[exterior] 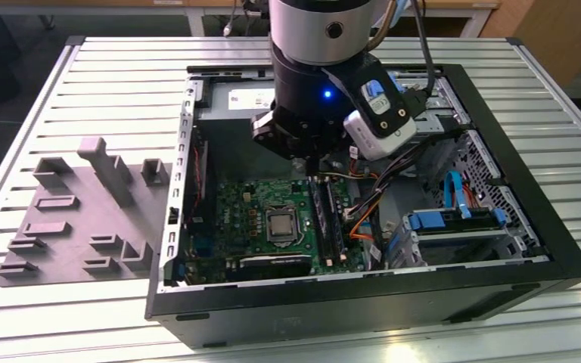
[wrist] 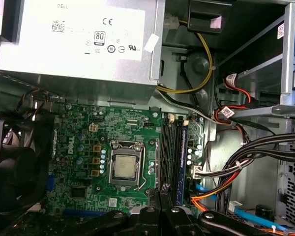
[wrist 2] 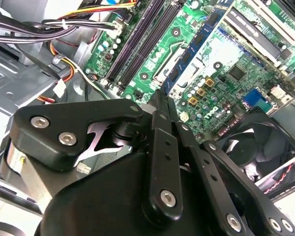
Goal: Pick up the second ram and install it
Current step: 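Insert the second ram into the second slot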
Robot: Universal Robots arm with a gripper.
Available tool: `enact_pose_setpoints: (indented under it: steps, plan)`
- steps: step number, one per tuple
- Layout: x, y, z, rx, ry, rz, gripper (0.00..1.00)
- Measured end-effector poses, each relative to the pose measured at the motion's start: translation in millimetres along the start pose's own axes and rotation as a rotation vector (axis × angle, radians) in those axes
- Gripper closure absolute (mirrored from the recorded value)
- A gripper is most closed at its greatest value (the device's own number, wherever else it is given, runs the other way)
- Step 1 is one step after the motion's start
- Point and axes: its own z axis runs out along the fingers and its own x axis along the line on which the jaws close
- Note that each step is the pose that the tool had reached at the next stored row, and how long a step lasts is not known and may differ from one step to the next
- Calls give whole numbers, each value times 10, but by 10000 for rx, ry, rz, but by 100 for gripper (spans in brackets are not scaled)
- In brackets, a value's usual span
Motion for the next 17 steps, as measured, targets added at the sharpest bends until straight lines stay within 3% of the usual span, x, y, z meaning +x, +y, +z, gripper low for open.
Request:
enact_pose_setpoints:
  steps: [17]
  plan:
    - [-122,-11,38,2,-1,31,89]
